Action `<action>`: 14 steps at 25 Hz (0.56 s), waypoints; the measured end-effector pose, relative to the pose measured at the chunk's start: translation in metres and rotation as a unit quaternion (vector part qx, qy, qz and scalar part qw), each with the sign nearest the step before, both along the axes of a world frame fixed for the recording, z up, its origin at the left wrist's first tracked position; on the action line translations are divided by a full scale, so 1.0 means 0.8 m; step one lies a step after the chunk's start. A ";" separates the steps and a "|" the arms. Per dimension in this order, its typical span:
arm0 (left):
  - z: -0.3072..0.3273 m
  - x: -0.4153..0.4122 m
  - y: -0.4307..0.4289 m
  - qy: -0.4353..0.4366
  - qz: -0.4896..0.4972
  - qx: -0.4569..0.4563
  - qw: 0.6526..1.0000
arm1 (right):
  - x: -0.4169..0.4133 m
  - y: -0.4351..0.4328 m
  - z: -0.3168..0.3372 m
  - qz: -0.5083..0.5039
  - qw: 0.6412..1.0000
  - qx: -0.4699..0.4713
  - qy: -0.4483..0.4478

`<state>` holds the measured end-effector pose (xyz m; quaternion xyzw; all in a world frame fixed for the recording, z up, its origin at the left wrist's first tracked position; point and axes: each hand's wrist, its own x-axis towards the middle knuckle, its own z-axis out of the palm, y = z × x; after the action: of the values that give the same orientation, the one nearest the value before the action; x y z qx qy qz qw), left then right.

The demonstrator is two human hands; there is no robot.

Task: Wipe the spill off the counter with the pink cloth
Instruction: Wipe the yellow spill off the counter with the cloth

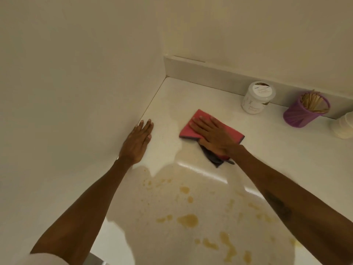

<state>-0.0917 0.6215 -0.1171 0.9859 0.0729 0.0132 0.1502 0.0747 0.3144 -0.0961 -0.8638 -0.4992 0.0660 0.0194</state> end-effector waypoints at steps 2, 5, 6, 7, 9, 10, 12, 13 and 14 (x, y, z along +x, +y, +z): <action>0.001 -0.001 -0.006 -0.012 -0.001 0.000 1.000 | -0.024 0.045 -0.001 -0.051 0.998 -0.004 -0.024; -0.002 -0.034 0.009 -0.013 -0.021 0.004 1.000 | -0.120 0.106 -0.002 -0.029 1.000 -0.005 -0.009; -0.003 -0.029 0.005 -0.008 -0.020 0.008 1.000 | -0.135 0.108 -0.005 -0.025 1.000 -0.005 -0.012; 0.002 -0.020 0.002 -0.005 -0.020 0.010 1.000 | -0.144 0.110 -0.005 -0.027 1.000 -0.001 -0.011; 0.012 -0.002 0.000 -0.002 -0.019 0.008 1.000 | -0.165 0.111 -0.002 -0.031 1.000 0.007 -0.001; 0.017 -0.003 0.001 0.001 -0.021 0.011 1.000 | -0.184 0.113 -0.001 -0.025 1.000 0.010 -0.002; 0.017 -0.008 0.000 0.015 -0.027 0.026 0.999 | -0.223 0.113 -0.006 -0.009 1.000 0.010 0.002; 0.015 -0.011 -0.001 0.022 -0.032 0.032 0.999 | -0.243 0.114 -0.009 0.009 1.000 0.015 0.006; 0.013 -0.012 -0.001 0.027 -0.034 0.036 0.998 | -0.261 0.114 -0.011 0.022 0.999 0.020 0.010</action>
<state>-0.1015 0.6206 -0.1065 0.9925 0.0429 -0.0163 0.1131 -0.1344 0.4058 -0.1049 -0.8512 -0.5192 0.0653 0.0405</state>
